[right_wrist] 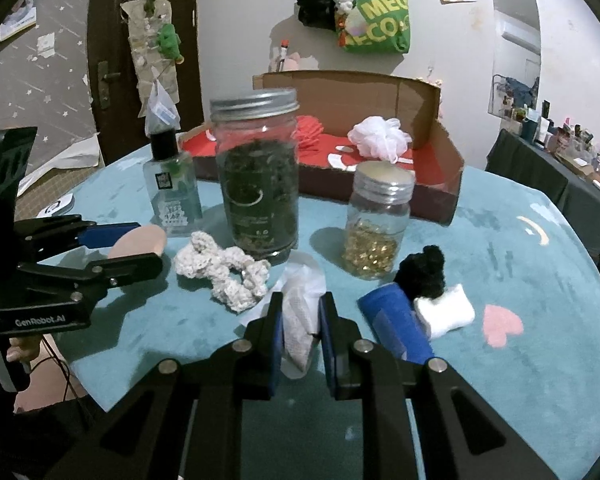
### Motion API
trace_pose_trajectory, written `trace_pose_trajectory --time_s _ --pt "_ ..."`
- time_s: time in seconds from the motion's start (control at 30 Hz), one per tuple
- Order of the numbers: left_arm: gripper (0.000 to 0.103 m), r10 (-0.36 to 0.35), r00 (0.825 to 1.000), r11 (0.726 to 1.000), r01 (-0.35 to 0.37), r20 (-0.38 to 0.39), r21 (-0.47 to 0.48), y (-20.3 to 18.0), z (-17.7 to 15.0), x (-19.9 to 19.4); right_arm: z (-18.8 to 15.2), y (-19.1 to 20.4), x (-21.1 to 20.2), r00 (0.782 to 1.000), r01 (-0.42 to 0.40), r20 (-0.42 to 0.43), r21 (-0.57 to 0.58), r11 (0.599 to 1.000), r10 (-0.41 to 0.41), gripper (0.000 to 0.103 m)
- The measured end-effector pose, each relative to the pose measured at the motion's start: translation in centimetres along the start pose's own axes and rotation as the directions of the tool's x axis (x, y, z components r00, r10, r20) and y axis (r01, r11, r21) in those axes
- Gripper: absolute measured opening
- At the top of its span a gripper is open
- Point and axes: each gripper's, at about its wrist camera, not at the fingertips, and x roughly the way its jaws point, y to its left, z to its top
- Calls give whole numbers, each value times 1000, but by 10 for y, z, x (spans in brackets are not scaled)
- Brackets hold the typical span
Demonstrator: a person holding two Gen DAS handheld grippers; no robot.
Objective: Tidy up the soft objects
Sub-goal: 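Carry the sponge pad and tissue over the box and lower them inside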
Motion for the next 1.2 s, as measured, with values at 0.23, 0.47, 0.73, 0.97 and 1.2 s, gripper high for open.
trace_pose_trajectory --time_s 0.23,0.47,0.73,0.97,1.2 --pt "48 26 999 1000 -26 46 -6 9 10 -19 12 -8 -13 999 25 35 7 1000 -25 18" --pt "49 43 994 999 -42 96 -7 19 28 -35 33 -20 -23 996 44 75 4 999 -44 18" --pt "49 34 988 999 -34 147 -5 27 65 -43 66 -35 -23 993 42 108 -14 999 -41 18" --pt "49 -7 992 1000 5 127 12 34 97 -30 92 -43 -6 996 27 91 -55 998 -22 18" --pt "49 -63 997 997 61 35 48 43 129 -5 115 -54 20 999 -18 25 -94 995 20 18"
